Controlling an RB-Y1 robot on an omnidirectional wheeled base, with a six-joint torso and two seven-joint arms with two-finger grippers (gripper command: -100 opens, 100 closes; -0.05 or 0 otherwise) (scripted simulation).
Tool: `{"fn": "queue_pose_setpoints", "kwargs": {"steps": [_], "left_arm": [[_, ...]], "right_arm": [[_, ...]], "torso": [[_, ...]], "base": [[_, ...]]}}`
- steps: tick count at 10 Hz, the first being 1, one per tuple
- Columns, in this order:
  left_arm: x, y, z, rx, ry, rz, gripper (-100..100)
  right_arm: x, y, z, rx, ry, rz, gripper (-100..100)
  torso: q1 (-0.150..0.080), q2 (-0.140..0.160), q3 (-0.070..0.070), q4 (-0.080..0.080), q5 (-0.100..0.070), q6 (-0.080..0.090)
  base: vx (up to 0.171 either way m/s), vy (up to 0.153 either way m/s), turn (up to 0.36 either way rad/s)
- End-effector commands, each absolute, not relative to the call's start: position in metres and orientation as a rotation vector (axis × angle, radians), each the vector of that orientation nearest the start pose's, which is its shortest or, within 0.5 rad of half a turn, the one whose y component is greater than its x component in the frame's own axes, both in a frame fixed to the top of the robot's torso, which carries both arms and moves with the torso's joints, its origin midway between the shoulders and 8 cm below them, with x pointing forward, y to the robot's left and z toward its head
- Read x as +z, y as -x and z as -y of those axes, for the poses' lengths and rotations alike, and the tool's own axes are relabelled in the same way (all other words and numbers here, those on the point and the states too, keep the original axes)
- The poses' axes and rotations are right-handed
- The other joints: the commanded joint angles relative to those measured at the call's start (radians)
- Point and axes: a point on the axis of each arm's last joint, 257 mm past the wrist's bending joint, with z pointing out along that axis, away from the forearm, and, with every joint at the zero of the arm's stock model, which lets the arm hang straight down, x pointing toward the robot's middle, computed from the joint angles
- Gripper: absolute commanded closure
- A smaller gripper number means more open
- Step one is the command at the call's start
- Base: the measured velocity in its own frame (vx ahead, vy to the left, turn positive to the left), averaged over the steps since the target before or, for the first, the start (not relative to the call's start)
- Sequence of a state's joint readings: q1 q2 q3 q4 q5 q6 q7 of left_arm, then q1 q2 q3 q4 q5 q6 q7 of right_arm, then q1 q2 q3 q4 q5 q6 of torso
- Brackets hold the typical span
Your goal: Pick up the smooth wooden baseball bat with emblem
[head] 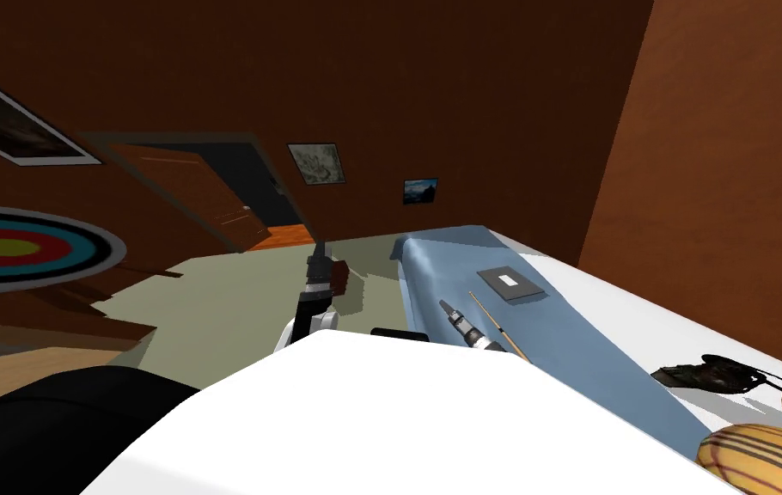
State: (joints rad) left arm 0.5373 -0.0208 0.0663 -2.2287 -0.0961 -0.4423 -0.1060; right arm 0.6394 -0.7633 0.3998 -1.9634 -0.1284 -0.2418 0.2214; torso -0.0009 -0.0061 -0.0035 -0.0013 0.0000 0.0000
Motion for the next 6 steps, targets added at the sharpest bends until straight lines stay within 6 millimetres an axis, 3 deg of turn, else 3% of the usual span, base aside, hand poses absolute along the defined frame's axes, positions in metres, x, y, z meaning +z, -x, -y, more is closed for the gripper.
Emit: {"fn": "queue_pose_setpoints", "kwargs": {"steps": [1,2,3,5,6], "left_arm": [[-0.023,-0.355,-0.304,-1.03,0.674,-0.774,0],[-0.023,-0.355,-0.304,-1.029,0.674,-0.774,0],[-0.023,-0.355,-0.304,-1.03,0.674,-0.774,0],[-0.023,-0.355,-0.304,-1.03,0.674,-0.774,0],[-0.023,-0.355,-0.304,-1.029,0.674,-0.774,0]], "right_arm": [[-0.338,-0.271,0.21,1.029,-0.607,-1.965,-100],[-0.367,-0.248,0.216,0.984,-0.613,-2.064,-100],[-0.367,-0.247,0.217,0.982,-0.611,-2.066,-100],[-0.417,-0.197,0.235,0.884,-0.618,-2.251,-100],[-0.419,-0.194,0.237,0.876,-0.612,-2.265,-100]], "torso": [[0.0,0.0,0.0,0.0,0.0,0.0],[0.0,0.0,0.0,0.0,0.0,0.001],[0.0,0.001,0.0,0.0,0.0,0.0],[0.0,0.003,0.002,0.001,0.0,0.0],[-0.001,0.001,0.0,0.0,0.0,0.0]], "base": [[0.096,-0.027,0.119],[0.079,-0.015,0.199],[0.052,-0.017,0.122],[0.076,-0.036,0.271],[0.083,-0.041,0.124]]}}
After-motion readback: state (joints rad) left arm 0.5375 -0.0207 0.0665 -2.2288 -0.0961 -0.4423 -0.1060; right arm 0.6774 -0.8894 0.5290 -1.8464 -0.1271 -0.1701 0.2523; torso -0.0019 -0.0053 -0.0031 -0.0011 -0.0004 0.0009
